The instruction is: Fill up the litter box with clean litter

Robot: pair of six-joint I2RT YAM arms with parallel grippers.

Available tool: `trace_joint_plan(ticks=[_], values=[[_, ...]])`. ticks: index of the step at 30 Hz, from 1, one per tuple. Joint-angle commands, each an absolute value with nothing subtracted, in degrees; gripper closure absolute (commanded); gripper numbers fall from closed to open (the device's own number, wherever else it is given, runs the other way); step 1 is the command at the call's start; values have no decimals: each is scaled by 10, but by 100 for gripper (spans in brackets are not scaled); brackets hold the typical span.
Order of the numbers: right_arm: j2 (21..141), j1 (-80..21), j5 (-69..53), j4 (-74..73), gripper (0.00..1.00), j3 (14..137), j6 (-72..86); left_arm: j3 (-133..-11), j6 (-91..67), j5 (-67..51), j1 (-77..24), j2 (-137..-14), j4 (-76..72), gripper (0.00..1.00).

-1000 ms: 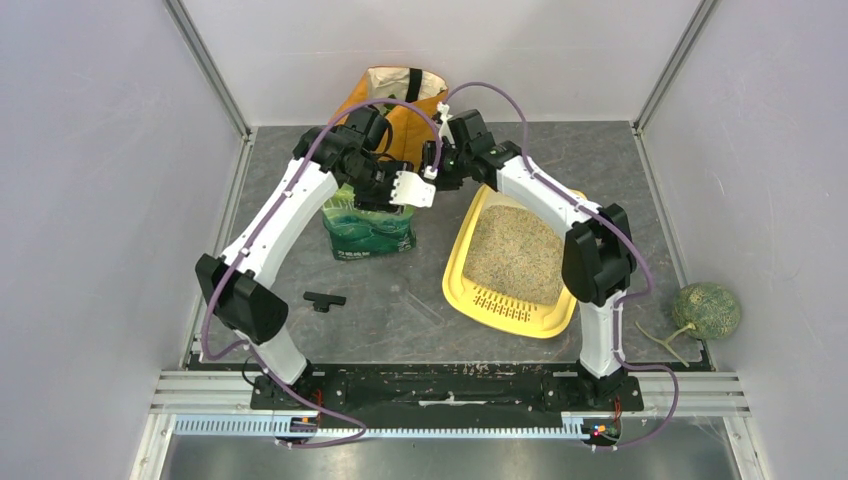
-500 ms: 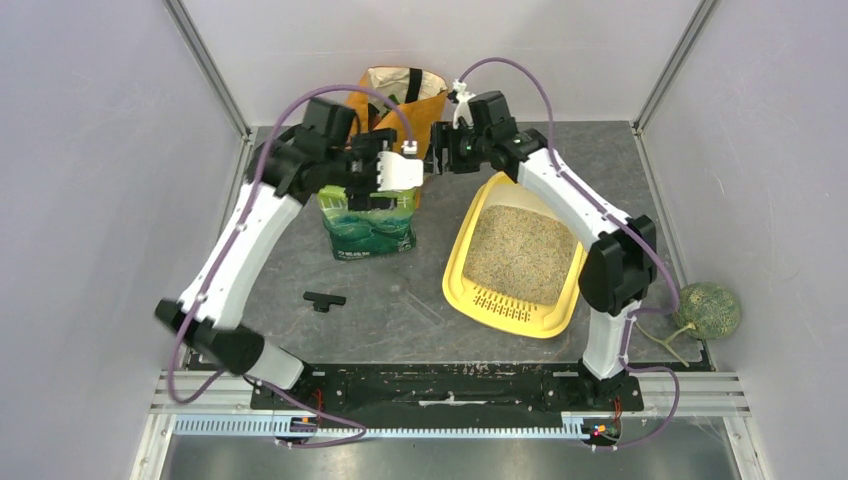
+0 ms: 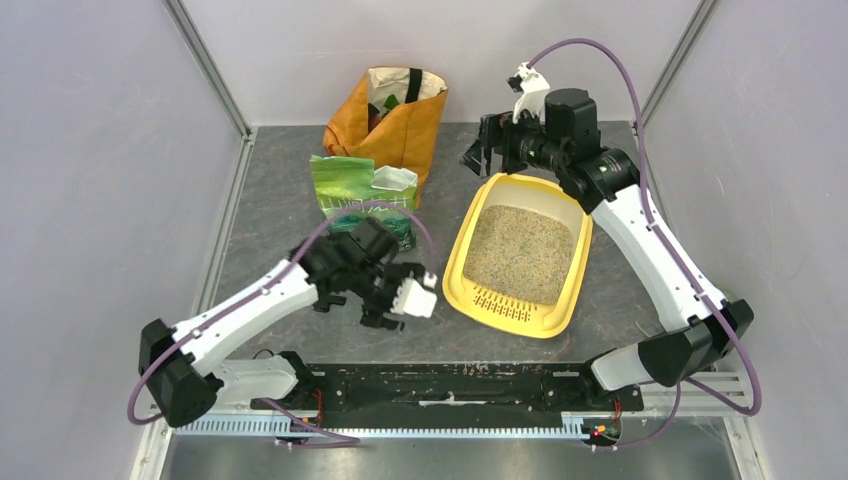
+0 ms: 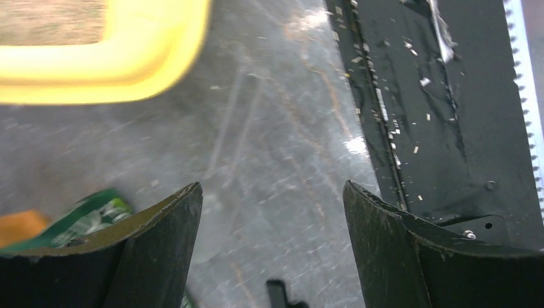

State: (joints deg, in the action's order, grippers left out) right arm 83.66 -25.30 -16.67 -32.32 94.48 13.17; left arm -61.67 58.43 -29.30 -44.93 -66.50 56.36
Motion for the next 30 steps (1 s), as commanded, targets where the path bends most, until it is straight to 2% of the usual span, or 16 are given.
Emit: trace_joint_plan(ticks=[1,14,22,27,30], values=[[814,-222,-166,-340,3,908,104,-561,590,-256,-503,-690,454,14],[782,-173,-196,-346,3,879,112,-475,697,-229,-496,-813,299,12],[781,-171,-208,-345,3,871,118,-488,739,-232,-450,-893,286,19],[783,-170,-212,-345,3,873,116,-518,786,-236,-432,-938,350,32],[783,-170,-214,-345,3,873,108,-529,790,-236,-430,-946,375,53]])
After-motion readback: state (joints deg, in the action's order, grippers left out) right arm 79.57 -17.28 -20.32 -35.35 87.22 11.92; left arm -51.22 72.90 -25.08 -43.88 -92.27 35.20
